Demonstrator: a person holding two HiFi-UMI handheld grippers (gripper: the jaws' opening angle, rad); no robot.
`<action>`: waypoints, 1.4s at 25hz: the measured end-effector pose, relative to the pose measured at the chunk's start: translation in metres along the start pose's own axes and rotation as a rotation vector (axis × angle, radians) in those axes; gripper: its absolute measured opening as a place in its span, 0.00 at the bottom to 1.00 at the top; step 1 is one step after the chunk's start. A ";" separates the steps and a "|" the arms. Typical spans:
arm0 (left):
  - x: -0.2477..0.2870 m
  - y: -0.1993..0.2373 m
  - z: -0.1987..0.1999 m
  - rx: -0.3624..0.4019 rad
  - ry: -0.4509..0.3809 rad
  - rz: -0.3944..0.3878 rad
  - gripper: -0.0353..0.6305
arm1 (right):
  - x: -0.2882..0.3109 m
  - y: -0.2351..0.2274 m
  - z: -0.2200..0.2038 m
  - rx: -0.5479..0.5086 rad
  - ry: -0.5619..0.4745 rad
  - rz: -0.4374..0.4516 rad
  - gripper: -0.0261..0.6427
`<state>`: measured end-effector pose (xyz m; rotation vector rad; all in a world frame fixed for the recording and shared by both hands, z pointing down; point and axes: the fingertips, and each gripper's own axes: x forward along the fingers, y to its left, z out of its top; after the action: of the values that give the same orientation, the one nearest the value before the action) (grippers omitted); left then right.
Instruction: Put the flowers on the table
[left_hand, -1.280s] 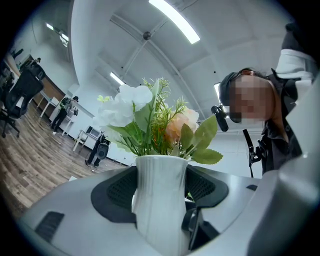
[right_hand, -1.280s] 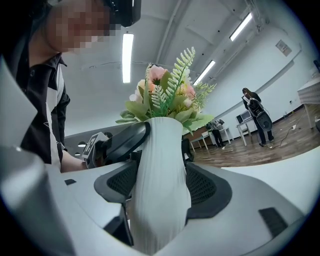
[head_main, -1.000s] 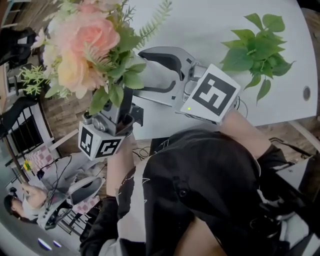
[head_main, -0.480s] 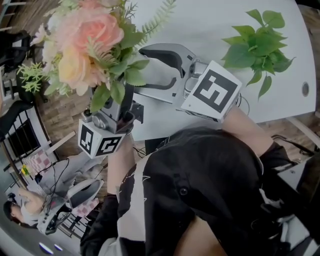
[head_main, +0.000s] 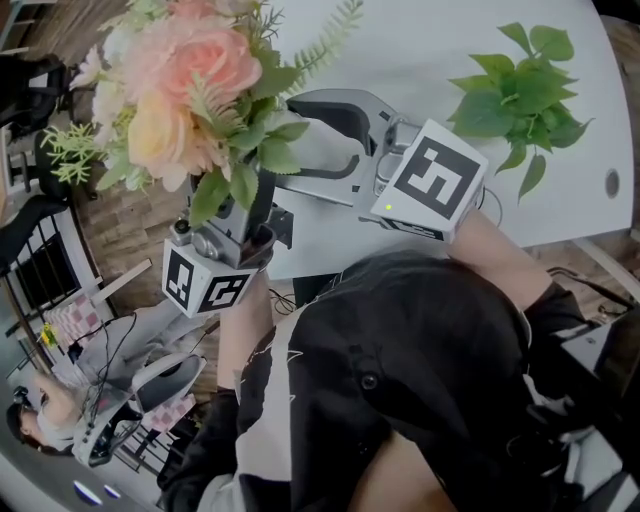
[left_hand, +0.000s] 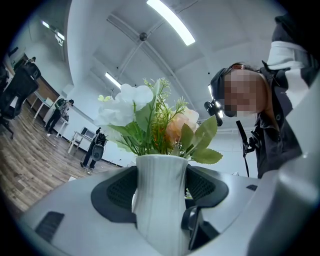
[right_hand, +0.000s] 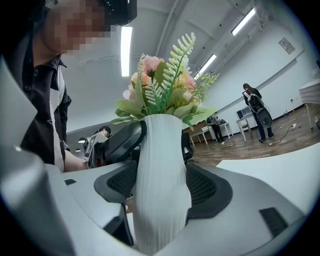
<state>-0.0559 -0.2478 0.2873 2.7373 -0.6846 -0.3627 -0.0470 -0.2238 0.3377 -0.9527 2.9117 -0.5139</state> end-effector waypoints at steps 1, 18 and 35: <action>-0.002 -0.002 0.001 -0.002 -0.004 0.002 0.53 | -0.001 0.002 0.000 -0.004 0.004 0.006 0.52; -0.015 -0.019 -0.003 0.053 0.011 -0.039 0.53 | -0.004 0.012 0.002 -0.060 -0.020 0.034 0.52; -0.023 -0.035 -0.014 0.019 -0.017 -0.007 0.54 | -0.019 0.022 -0.014 -0.033 0.022 0.084 0.52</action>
<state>-0.0571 -0.2043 0.2923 2.7587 -0.6866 -0.3835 -0.0463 -0.1920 0.3422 -0.8292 2.9737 -0.4763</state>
